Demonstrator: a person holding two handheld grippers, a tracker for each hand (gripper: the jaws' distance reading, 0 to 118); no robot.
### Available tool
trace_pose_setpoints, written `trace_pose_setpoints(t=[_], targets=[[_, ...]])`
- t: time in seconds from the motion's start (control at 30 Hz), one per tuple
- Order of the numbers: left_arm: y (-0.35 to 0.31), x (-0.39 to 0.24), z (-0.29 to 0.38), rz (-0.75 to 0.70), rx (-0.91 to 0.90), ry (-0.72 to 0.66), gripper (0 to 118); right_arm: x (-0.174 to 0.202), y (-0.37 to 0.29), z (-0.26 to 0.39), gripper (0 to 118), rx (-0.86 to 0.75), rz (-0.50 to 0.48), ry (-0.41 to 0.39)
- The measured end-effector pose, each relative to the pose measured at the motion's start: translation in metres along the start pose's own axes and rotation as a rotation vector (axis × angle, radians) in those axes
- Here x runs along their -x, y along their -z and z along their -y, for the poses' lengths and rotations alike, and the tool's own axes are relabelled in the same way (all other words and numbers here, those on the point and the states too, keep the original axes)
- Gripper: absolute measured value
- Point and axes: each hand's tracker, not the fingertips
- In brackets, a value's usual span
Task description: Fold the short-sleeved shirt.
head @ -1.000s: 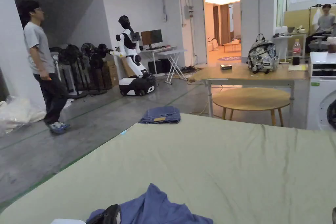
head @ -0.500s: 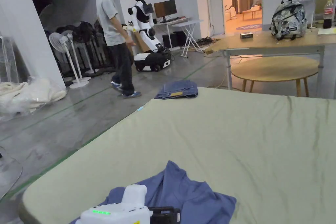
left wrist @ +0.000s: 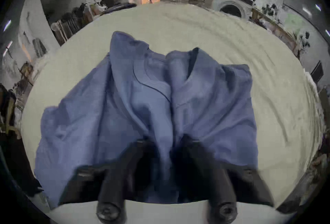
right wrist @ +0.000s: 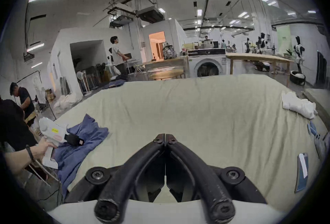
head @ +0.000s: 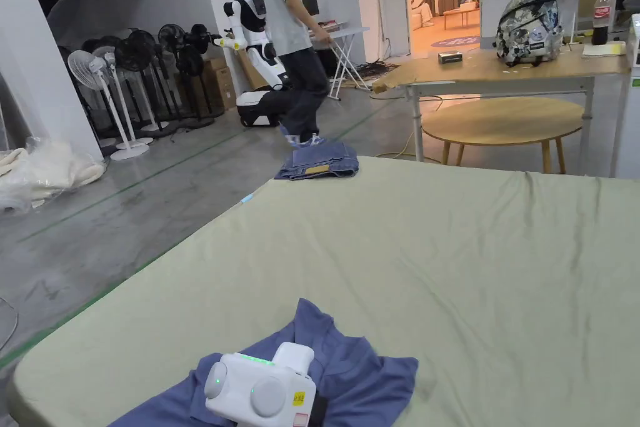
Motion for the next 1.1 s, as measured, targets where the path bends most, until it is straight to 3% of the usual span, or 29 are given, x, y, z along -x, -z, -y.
trace_pose_setpoints(t=[0.07, 0.13, 0.2, 0.33, 0.4, 0.53, 0.63, 0.73, 0.8, 0.97, 1.1], targets=[[-0.001, 0.007, 0.003, 0.009, -0.005, -0.061, 5, -0.006, -0.006, -0.001, 0, -0.007, -0.005, 0.023], [-0.019, 0.024, -0.003, 0.106, -0.054, -0.264, 5, -0.012, -0.012, -0.002, 0, -0.019, 0.009, 0.040], [-0.052, 0.043, -0.021, 0.198, -0.224, -0.382, 5, -0.020, -0.015, -0.004, 0, -0.033, 0.016, 0.070], [-0.150, 0.052, -0.080, 0.085, -0.387, -0.299, 5, -0.034, -0.021, -0.006, 0, -0.046, 0.034, 0.120], [-0.198, 0.059, -0.115, 0.122, -0.498, -0.328, 5, -0.040, -0.025, -0.007, 0, -0.058, 0.045, 0.128], [-0.278, 0.028, -0.200, 0.014, -0.601, -0.064, 5, -0.052, -0.037, -0.008, 0, -0.095, 0.091, 0.176], [-0.296, -0.008, -0.238, -0.023, -0.660, 0.057, 5, -0.062, -0.045, -0.008, 0, -0.109, 0.107, 0.210], [-0.266, -0.058, -0.243, 0.003, -0.633, 0.113, 5, -0.068, -0.057, -0.007, 0, -0.123, 0.132, 0.226], [-0.222, -0.096, -0.224, 0.120, -0.559, 0.136, 5, -0.074, -0.065, -0.005, 0, -0.125, 0.140, 0.232], [-0.096, -0.242, -0.103, 0.441, -0.294, 0.096, 5, -0.091, -0.091, -0.005, 0, -0.158, 0.210, 0.230], [-0.038, -0.379, 0.004, 0.668, -0.100, 0.215, 5, -0.105, -0.115, -0.010, 0, -0.189, 0.293, 0.217]])
